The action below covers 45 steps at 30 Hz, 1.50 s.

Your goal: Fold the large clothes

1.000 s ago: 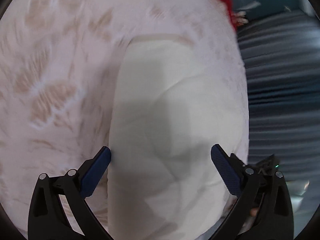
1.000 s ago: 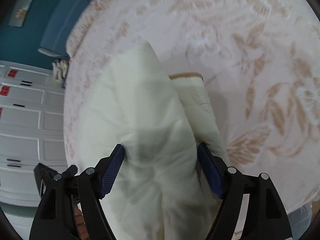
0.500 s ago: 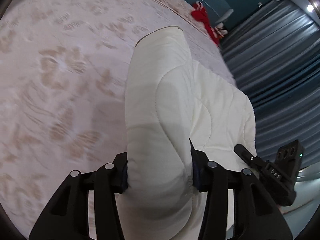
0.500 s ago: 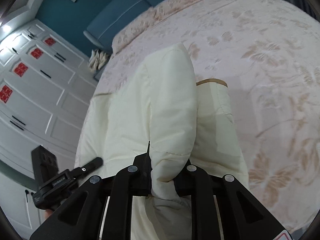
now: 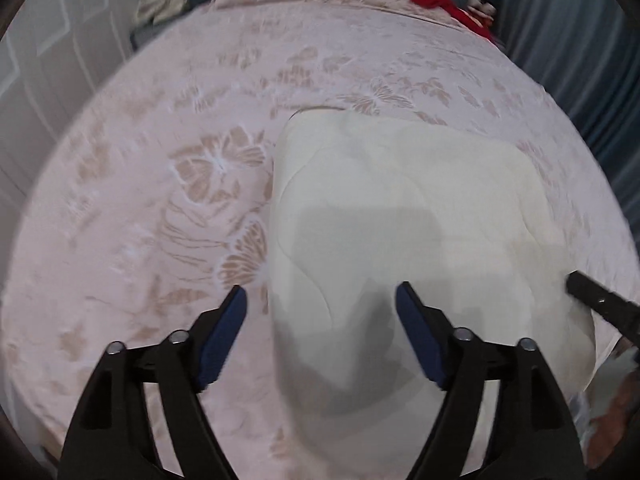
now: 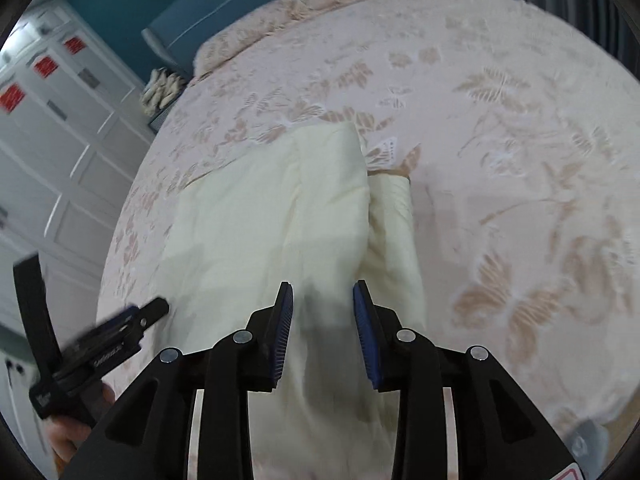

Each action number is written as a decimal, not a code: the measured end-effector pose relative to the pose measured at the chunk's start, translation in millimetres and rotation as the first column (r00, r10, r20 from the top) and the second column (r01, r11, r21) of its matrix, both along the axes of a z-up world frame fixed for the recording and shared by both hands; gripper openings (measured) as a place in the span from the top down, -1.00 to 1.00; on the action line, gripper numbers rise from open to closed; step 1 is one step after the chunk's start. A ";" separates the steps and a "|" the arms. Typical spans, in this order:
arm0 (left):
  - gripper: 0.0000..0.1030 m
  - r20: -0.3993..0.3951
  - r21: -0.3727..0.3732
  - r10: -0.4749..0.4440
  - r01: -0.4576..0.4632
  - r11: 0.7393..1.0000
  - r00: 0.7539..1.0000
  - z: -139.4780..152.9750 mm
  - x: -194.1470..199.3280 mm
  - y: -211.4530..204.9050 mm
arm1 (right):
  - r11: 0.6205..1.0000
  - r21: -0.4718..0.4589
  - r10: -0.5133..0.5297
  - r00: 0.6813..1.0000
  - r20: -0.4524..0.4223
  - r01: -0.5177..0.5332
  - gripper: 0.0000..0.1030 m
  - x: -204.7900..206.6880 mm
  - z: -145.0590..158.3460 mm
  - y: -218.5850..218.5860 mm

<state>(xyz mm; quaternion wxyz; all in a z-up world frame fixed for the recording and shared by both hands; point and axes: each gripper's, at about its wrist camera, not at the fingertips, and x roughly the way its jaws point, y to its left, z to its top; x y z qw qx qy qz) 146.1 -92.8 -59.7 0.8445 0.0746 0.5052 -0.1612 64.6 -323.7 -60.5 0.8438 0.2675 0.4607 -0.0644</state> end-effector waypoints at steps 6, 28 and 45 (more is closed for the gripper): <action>-0.50 -0.047 0.015 -0.005 0.006 1.000 0.999 0.9 -33.9 0.5 | 0.979 -0.169 0.102 0.991 -0.083 -0.115 0.65 -34.6 -1.3 39.1; -0.88 -0.283 -0.306 0.112 -0.200 0.931 0.953 -46.0 -26.4 66.5 | 0.992 -0.098 -0.086 0.993 -0.075 0.079 -0.42 -57.5 -55.0 4.3; -0.47 -0.382 -0.527 -0.072 -0.154 0.836 0.921 -73.1 14.8 47.3 | 0.916 0.398 -0.028 0.999 -0.033 0.039 0.20 -13.2 -102.6 -25.0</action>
